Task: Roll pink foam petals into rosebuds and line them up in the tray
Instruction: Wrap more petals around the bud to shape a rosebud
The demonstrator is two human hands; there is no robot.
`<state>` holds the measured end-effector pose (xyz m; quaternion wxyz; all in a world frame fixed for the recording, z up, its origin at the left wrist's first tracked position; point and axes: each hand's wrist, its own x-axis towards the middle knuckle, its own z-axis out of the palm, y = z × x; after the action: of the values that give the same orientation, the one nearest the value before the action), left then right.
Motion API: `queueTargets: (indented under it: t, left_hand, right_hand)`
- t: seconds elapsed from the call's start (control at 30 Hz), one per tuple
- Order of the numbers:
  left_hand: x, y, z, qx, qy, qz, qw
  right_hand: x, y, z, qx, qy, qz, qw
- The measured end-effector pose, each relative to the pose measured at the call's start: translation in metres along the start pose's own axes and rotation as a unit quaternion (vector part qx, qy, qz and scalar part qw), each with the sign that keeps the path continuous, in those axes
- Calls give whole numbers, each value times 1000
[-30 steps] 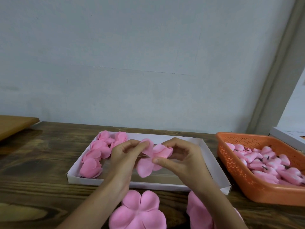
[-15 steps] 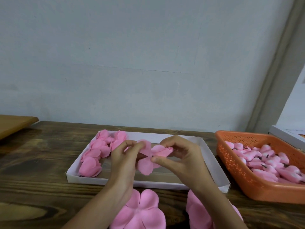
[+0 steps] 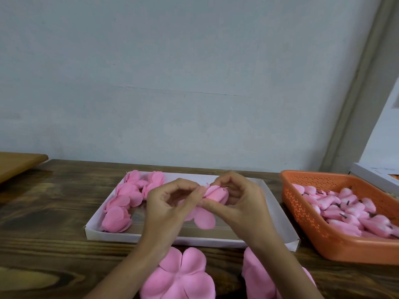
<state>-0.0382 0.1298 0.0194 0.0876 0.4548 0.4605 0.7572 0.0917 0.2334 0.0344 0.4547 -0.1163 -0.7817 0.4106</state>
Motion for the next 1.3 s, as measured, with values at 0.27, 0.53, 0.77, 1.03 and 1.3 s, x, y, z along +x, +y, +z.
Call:
queueTargets:
  t: [0.27,0.53,0.77,1.03,1.3]
  left_hand:
    - [4,0,-9,9,-75,-10,997]
    - [17,-11,-19,-37,-60,-219,973]
    - [10,-18,-12,-51,37,-186,981]
    - [-4,-9,2,1,19,-22,1000]
    - [-2,-15,1,-2,78,-96,992]
  right_hand:
    - [2,3,-4,-26,18,0,1000]
    - [6,8,-13,13,68,38,997]
    - [2,7,-10,-58,0,-19,998]
    - [1,-1,-1,-153,-13,-77,985]
    - [2,0,-13,-121,-88,-72,986]
